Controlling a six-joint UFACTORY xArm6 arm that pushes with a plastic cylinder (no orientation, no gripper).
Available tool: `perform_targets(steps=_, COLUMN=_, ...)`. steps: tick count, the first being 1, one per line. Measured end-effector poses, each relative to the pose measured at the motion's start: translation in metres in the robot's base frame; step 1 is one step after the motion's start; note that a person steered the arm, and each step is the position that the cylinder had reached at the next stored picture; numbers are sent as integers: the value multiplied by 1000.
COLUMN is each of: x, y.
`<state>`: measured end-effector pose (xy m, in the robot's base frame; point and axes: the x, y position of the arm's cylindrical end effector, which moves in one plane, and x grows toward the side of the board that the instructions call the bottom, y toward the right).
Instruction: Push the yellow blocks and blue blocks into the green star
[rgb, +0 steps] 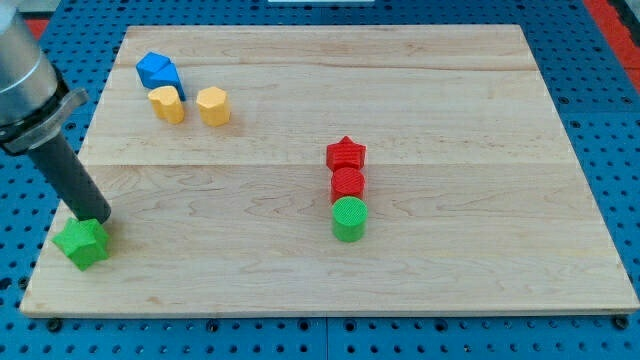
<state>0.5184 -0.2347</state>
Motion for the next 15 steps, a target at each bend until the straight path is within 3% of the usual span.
perform_targets(steps=1, x=-44, y=27)
perform_targets(steps=2, x=-106, y=126)
perform_targets(steps=3, x=-186, y=175)
perform_targets(steps=4, x=-207, y=145)
perform_targets(steps=6, x=-106, y=66)
perform_targets(steps=7, x=-136, y=76)
perform_targets(steps=8, x=-141, y=42)
perform_targets(steps=9, x=-118, y=20)
perform_targets(steps=11, x=-54, y=34)
perform_targets(steps=12, x=-123, y=72)
perform_targets(steps=13, x=-180, y=153)
perform_targets(steps=14, x=-238, y=114)
perform_targets(steps=15, x=-265, y=61)
